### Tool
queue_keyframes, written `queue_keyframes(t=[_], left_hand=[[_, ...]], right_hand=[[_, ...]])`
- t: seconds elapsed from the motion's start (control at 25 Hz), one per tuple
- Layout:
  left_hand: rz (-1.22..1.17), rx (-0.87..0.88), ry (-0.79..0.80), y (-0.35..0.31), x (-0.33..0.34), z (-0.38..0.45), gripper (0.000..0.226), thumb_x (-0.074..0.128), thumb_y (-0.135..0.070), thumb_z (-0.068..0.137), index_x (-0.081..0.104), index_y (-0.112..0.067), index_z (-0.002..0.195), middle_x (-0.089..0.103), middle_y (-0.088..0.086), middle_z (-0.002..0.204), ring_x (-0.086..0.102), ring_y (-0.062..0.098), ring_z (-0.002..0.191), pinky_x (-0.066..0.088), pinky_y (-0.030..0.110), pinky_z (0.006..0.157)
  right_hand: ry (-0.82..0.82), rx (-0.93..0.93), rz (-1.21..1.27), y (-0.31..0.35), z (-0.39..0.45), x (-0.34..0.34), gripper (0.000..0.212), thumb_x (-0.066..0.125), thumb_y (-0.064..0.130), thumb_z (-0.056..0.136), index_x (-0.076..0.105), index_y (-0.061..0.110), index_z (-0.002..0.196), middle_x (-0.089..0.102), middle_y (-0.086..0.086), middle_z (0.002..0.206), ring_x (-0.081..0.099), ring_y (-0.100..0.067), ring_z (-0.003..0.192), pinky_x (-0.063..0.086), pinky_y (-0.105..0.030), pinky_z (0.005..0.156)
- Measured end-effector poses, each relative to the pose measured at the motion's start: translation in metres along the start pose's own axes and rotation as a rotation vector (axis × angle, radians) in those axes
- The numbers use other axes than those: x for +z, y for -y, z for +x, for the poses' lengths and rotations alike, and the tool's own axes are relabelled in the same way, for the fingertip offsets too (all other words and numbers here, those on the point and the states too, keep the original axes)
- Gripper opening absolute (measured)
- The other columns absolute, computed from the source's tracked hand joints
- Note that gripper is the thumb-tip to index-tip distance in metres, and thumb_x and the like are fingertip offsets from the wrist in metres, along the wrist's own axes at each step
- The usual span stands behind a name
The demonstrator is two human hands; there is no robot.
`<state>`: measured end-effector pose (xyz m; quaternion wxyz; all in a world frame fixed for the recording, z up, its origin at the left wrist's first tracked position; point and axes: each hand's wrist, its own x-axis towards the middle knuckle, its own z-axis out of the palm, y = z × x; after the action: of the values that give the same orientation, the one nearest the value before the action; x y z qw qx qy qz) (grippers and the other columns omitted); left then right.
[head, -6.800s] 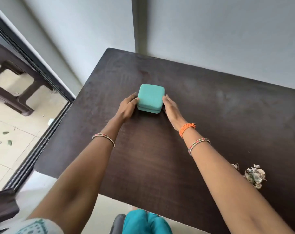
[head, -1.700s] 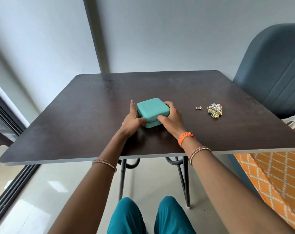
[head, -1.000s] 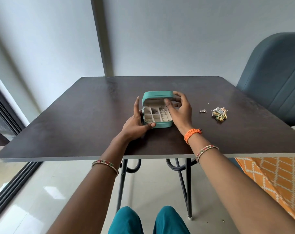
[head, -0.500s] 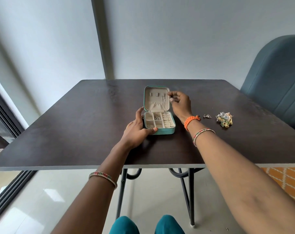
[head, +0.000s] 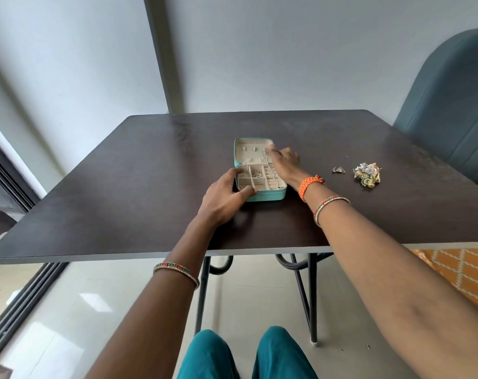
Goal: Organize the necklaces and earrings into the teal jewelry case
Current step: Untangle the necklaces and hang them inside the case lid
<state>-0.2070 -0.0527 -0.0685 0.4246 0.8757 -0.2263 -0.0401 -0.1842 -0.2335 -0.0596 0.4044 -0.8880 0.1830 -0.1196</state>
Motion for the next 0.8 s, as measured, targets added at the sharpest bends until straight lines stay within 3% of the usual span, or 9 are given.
queue_keyframes(t=[0.08, 0.12, 0.16, 0.28, 0.4, 0.56, 0.68, 0.8], left_hand=[[-0.082, -0.018, -0.031, 0.003, 0.0, 0.002, 0.055, 0.038, -0.045, 0.075, 0.053, -0.032, 0.126, 0.061, -0.002, 0.125, 0.054, 0.022, 0.113, 0.042, 0.039, 0.098], [-0.13, -0.03, -0.057, 0.005, -0.001, 0.003, 0.052, 0.035, -0.042, 0.076, 0.056, -0.032, 0.123, 0.062, -0.002, 0.122, 0.055, 0.022, 0.111, 0.042, 0.042, 0.099], [-0.163, -0.038, -0.082, 0.006, -0.001, 0.004, 0.051, 0.033, -0.038, 0.077, 0.057, -0.031, 0.121, 0.063, -0.001, 0.121, 0.055, 0.022, 0.111, 0.043, 0.043, 0.1], [-0.175, -0.035, -0.119, 0.008, -0.001, 0.005, 0.045, 0.033, -0.025, 0.084, 0.056, -0.026, 0.123, 0.064, 0.0, 0.121, 0.056, 0.021, 0.111, 0.043, 0.042, 0.101], [-0.166, -0.016, -0.15, 0.009, 0.001, 0.008, 0.038, 0.034, -0.015, 0.093, 0.056, -0.02, 0.124, 0.064, 0.003, 0.121, 0.056, 0.021, 0.11, 0.044, 0.037, 0.099], [-0.15, 0.013, -0.171, 0.013, 0.001, 0.011, 0.042, 0.035, -0.004, 0.09, 0.057, -0.015, 0.124, 0.064, 0.005, 0.119, 0.057, 0.021, 0.109, 0.045, 0.032, 0.095], [-0.151, 0.029, -0.189, 0.012, 0.0, 0.009, 0.045, 0.034, 0.002, 0.087, 0.058, -0.011, 0.124, 0.065, 0.007, 0.118, 0.058, 0.019, 0.108, 0.042, 0.022, 0.089], [-0.155, 0.053, -0.197, 0.012, -0.001, 0.01, 0.05, 0.035, 0.009, 0.083, 0.058, -0.007, 0.124, 0.065, 0.008, 0.119, 0.057, 0.016, 0.109, 0.039, 0.014, 0.086]], right_hand=[[0.024, -0.044, 0.063, 0.0, -0.008, -0.004, 0.029, 0.038, 0.039, 0.098, 0.065, 0.029, 0.101, 0.043, -0.011, 0.103, 0.034, -0.024, 0.117, 0.024, -0.04, 0.112], [-0.011, -0.073, 0.108, 0.001, -0.014, -0.007, 0.029, 0.044, 0.034, 0.096, 0.06, 0.029, 0.12, 0.041, -0.011, 0.114, 0.031, -0.026, 0.121, 0.024, -0.037, 0.11], [-0.053, -0.125, 0.127, 0.002, -0.019, -0.009, 0.032, 0.049, 0.03, 0.094, 0.057, 0.027, 0.125, 0.04, -0.011, 0.123, 0.029, -0.027, 0.126, 0.024, -0.035, 0.107], [-0.13, -0.241, 0.003, 0.011, -0.038, -0.015, 0.016, 0.062, 0.024, 0.085, 0.067, 0.028, 0.1, 0.038, -0.008, 0.141, 0.022, -0.028, 0.136, 0.021, -0.044, 0.111], [0.071, -0.292, -0.243, 0.032, -0.053, -0.027, 0.007, 0.068, 0.03, 0.081, 0.068, 0.038, 0.081, 0.03, 0.001, 0.153, 0.006, -0.024, 0.145, 0.004, -0.05, 0.113], [0.194, -0.341, -0.651, 0.057, -0.063, -0.022, 0.014, 0.061, 0.021, 0.084, 0.072, 0.029, 0.088, 0.03, 0.0, 0.153, -0.006, -0.026, 0.147, -0.003, -0.053, 0.113], [0.191, -0.326, -0.808, 0.067, -0.068, -0.006, 0.017, 0.058, 0.01, 0.085, 0.069, 0.02, 0.093, 0.048, -0.005, 0.135, 0.0, -0.031, 0.146, -0.001, -0.058, 0.111], [0.149, -0.331, -0.857, 0.071, -0.073, 0.004, 0.015, 0.057, 0.004, 0.083, 0.061, 0.016, 0.092, 0.053, -0.007, 0.124, 0.007, -0.033, 0.145, 0.005, -0.058, 0.109]])
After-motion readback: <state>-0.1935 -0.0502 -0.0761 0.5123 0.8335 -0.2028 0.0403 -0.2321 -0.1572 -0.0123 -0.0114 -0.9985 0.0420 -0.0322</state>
